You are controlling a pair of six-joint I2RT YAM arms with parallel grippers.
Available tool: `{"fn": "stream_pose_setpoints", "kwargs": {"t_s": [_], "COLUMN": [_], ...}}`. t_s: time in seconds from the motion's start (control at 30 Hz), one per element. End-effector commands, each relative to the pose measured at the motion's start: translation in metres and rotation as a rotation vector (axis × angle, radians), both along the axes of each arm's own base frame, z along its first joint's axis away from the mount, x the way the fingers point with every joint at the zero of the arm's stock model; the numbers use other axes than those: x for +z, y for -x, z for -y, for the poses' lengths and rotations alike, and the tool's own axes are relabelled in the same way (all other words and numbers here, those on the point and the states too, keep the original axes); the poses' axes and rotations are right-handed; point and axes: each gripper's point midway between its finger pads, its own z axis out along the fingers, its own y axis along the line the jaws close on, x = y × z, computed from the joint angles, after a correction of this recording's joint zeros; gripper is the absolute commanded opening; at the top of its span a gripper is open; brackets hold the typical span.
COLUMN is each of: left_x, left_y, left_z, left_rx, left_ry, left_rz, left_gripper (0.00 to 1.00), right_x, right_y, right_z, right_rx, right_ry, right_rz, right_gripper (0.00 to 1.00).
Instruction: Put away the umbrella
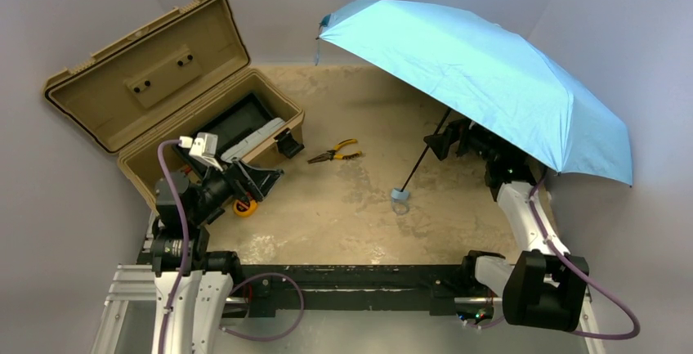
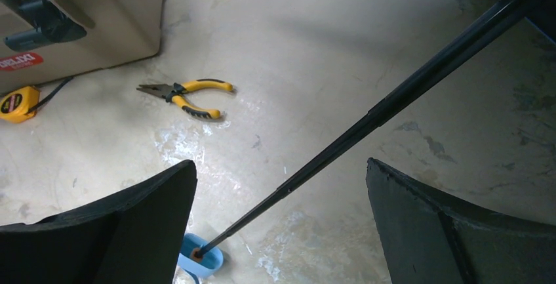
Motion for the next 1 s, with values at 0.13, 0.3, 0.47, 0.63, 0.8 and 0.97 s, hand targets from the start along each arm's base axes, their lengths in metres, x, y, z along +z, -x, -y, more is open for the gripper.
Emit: {"fn": "stream_pose_setpoints", "kwargs": {"t_s": [0.13, 0.3, 0.47, 0.63, 0.8, 0.97], "left_x": [0.003, 0.004, 0.006, 0.007, 0.007, 0.01], "left_y": [0.001, 0.003, 0.003, 0.001, -0.004, -0.001], "left_z": [0.0, 0.0, 0.0, 0.0, 0.002, 0.002], "left_rx": [0.015, 0.017, 0.02, 0.024, 0.018, 0.014], "left_ry": [0.03, 0.034, 0.042, 0.05, 0.076, 0.076], "left_rz": [-0.008, -0.009, -0.01, -0.011, -0.029, -0.028], "left_gripper": [1.0, 1.0, 1.0, 1.0, 1.0, 1.0], "right_x": [0.023, 0.036, 0.036, 0.021, 0.017, 0.01], "right_y": [-0.014, -0.026, -0.042, -0.061, -0.069, -0.073], "right_z": [-0.001, 0.001, 0.019, 0.058, 0.025, 0.016], "right_rx": [-0.047, -0.099, -0.23, -0.501, -0.312, -0.25], "right_ry": [-0.126, -0.226, -0.265, -0.297, -0.391, -0.422], "right_rz": [0.04, 0.043, 0.039, -0.02, -0.04, -0.069], "right_gripper": [0.99, 0.99, 0.99, 0.97, 0.77, 0.65]}}
